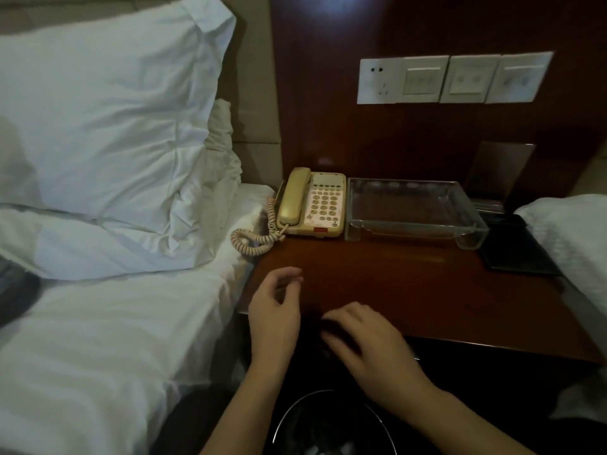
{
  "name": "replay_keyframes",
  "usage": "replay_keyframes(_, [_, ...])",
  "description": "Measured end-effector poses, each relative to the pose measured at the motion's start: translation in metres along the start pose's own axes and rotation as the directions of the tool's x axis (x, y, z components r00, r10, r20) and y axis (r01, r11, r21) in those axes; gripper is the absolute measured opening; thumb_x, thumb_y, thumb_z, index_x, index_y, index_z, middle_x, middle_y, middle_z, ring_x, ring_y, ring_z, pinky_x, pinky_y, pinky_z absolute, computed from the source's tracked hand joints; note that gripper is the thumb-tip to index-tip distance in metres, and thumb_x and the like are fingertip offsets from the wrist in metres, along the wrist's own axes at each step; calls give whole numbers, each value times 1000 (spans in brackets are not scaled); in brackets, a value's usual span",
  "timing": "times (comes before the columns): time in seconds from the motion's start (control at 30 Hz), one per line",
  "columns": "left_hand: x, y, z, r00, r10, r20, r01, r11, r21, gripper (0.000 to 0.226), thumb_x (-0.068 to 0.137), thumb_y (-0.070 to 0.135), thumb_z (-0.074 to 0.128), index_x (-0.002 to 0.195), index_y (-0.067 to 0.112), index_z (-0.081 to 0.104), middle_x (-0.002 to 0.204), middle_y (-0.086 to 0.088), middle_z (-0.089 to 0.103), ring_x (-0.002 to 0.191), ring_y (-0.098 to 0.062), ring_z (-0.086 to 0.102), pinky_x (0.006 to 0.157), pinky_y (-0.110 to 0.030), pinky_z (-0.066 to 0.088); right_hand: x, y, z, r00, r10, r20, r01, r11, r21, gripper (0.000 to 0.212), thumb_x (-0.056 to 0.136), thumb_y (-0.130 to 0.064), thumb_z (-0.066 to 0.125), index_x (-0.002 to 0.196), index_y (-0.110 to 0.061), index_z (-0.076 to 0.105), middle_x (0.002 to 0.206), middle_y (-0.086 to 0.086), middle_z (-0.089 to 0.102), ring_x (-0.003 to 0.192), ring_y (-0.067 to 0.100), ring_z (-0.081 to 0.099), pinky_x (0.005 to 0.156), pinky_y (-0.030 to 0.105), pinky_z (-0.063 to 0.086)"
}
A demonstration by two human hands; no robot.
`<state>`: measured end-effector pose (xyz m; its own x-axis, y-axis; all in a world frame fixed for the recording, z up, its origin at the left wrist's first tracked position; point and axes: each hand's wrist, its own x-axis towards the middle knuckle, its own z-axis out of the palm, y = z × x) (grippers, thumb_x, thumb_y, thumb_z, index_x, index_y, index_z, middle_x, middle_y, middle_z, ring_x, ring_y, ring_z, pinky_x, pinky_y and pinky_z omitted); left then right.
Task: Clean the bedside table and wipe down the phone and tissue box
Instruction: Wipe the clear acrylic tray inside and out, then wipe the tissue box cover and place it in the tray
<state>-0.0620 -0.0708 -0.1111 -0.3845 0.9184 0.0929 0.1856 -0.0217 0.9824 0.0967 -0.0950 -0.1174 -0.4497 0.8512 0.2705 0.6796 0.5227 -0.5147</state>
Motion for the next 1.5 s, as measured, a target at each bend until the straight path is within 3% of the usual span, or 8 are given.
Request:
replay_keyframes(0.17, [-44, 55, 41, 849, -119, 514, 221, 965, -141, 23, 103, 39, 49, 97, 34, 71, 86, 23, 76, 85, 8, 70, 72, -11, 51, -16, 4, -66, 838, 510, -193, -305, 732, 609, 43, 84, -30, 76, 115, -39, 48, 110, -17, 60, 101, -3, 60, 82, 18, 53])
replay_keyframes(0.47, [-98, 104, 182, 878, 26, 478, 145, 937, -318, 29, 97, 9, 64, 111, 34, 66, 115, 13, 70, 109, -4, 66, 94, -30, 57, -79, 71, -156, 709, 703, -52, -91, 164, 982, 42, 85, -16, 70, 123, -32, 61, 118, 4, 68, 107, 22, 68, 92, 39, 55])
replay_keyframes(0.57, [-111, 107, 227, 792, 48, 609, 163, 944, -286, 46, 94, -4, 63, 119, 33, 64, 119, 15, 68, 107, -1, 67, 88, -24, 59, -95, 110, -184, 600, 788, -137, -148, 277, 949, 54, 70, -41, 83, 119, -29, 65, 115, 4, 71, 100, 19, 71, 85, 36, 58])
replay_keyframes(0.67, [-121, 106, 276, 671, 41, 741, 129, 977, -171, 55, 92, -10, 61, 128, 32, 59, 118, 21, 65, 110, 6, 62, 79, -11, 54, -110, 155, -212, 441, 845, -304, -222, 431, 875, 29, 84, -31, 77, 110, -25, 65, 108, 4, 72, 96, 18, 70, 86, 37, 58])
replay_keyframes(1.0, [-102, 115, 425, 692, -2, 722, 67, 996, -61, 18, 100, 31, 60, 117, 29, 67, 117, 3, 68, 111, -15, 64, 104, -44, 52, -150, 242, -268, 204, 913, -352, -3, 360, 933, 26, 85, -23, 75, 110, -23, 67, 107, 8, 71, 90, 23, 72, 76, 39, 61])
replay_keyframes(1.13, [-92, 141, 483, 643, -29, 766, 37, 999, 7, 61, 94, 51, 64, 144, 18, 50, 139, -5, 58, 123, -24, 59, 109, -44, 47, -165, 252, -281, 164, 928, -334, 82, 325, 942, 23, 85, -15, 73, 108, -18, 68, 95, 8, 72, 57, 8, 69, 42, 20, 49])
replay_keyframes(1.33, [-91, 172, 547, 565, -98, 819, -4, 993, 121, 125, 72, 66, 79, 162, 21, 4, 168, -7, 15, 152, -31, 25, 118, -46, 31, -173, 274, -286, 148, 937, -316, 89, 306, 948, 22, 84, -21, 73, 106, -23, 71, 94, 1, 76, 75, 13, 74, 54, 25, 55])
replay_keyframes(1.5, [-68, 159, 558, 365, 33, 930, -262, 963, 69, 144, 54, 61, 88, 160, 36, -5, 168, 2, 9, 153, -24, 20, 124, -46, 27, -174, 276, -288, 149, 947, -284, 122, 268, 956, 25, 84, -20, 74, 109, -20, 69, 97, 10, 75, 78, 26, 75, 53, 32, 56])
